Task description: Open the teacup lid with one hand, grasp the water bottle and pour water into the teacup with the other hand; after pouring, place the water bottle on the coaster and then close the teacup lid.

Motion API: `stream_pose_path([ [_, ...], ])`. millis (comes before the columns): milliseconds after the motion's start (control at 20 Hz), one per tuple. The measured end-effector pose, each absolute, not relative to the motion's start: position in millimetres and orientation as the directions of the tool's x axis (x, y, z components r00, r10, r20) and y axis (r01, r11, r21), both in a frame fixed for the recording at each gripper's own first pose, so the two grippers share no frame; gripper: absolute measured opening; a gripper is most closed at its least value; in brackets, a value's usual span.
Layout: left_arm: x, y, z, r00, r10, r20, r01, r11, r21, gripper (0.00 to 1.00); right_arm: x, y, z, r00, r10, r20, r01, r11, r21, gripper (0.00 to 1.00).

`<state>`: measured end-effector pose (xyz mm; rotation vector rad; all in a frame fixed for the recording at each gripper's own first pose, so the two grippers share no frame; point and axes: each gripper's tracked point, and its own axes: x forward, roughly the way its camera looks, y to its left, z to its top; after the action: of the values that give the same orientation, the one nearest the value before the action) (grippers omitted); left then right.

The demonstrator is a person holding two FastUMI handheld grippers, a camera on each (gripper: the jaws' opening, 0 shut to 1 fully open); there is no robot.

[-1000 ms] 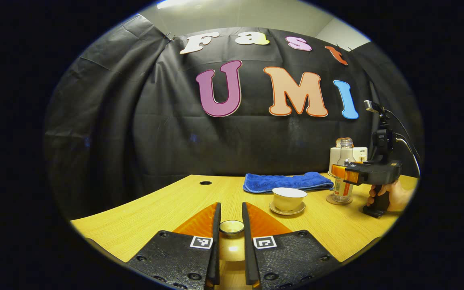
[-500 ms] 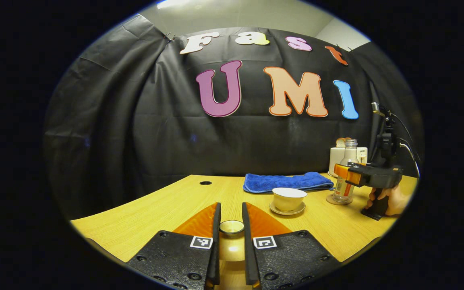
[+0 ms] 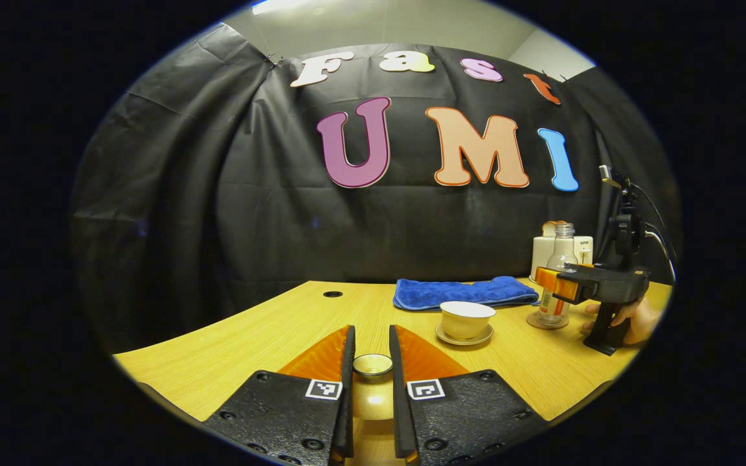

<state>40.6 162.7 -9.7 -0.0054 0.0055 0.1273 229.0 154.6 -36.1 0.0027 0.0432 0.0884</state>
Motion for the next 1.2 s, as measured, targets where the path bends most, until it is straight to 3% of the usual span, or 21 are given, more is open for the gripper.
stream_pose_path([
  [100,40.9,162.5,-10.0,0.992,0.129,-0.006,-0.129,0.992,-0.005,0.24,228.1,154.6,-36.3,0.995,0.087,-0.044,-0.087,0.996,0.005,0.94],
  [150,40.6,162.7,-10.0,0.992,0.129,-0.006,-0.129,0.992,-0.005,0.22,227.6,154.4,-36.8,0.995,0.087,-0.046,-0.086,0.996,0.004,0.99],
  [350,46.5,153.5,-9.3,0.996,0.09,-0.003,-0.09,0.996,-0.009,0.24,222.0,152.9,-36.6,0.995,0.083,-0.046,-0.083,0.997,0.006,0.99],
  [450,53.9,148.2,-8.9,0.998,0.063,-0.003,-0.063,0.998,-0.009,0.22,218.0,152.7,-35.9,0.995,0.086,-0.046,-0.086,0.996,0.006,0.94],
  [550,63.4,131.5,-9.0,1.0,0.0,-0.002,0.0,1.0,-0.012,0.22,213.6,152.0,-35.1,0.995,0.091,-0.044,-0.091,0.996,0.007,0.99],
  [650,75.9,122.2,-10.1,0.999,-0.039,-0.004,0.039,0.999,-0.01,0.24,207.9,151.1,-35.0,0.994,0.101,-0.043,-0.101,0.995,0.007,0.99],
  [700,83.4,117.4,-9.7,0.998,-0.057,-0.001,0.057,0.998,-0.008,0.22,206.0,149.8,-34.8,0.994,0.103,-0.045,-0.103,0.995,0.007,0.94],
  [850,106.8,102.1,-9.0,0.995,-0.097,0.0,0.097,0.995,-0.008,0.22,197.4,150.8,-35.7,0.99,0.137,-0.044,-0.137,0.991,0.007,0.99],
  [900,115.8,96.5,-8.1,0.994,-0.108,0.005,0.108,0.994,-0.007,0.22,194.1,151.0,-35.5,0.988,0.149,-0.044,-0.149,0.989,0.006,0.94],
  [1200,160.4,70.2,-8.9,0.99,-0.144,0.001,0.144,0.99,-0.01,0.22,183.2,147.0,-33.5,0.982,0.185,-0.038,-0.185,0.983,0.008,0.99],
])
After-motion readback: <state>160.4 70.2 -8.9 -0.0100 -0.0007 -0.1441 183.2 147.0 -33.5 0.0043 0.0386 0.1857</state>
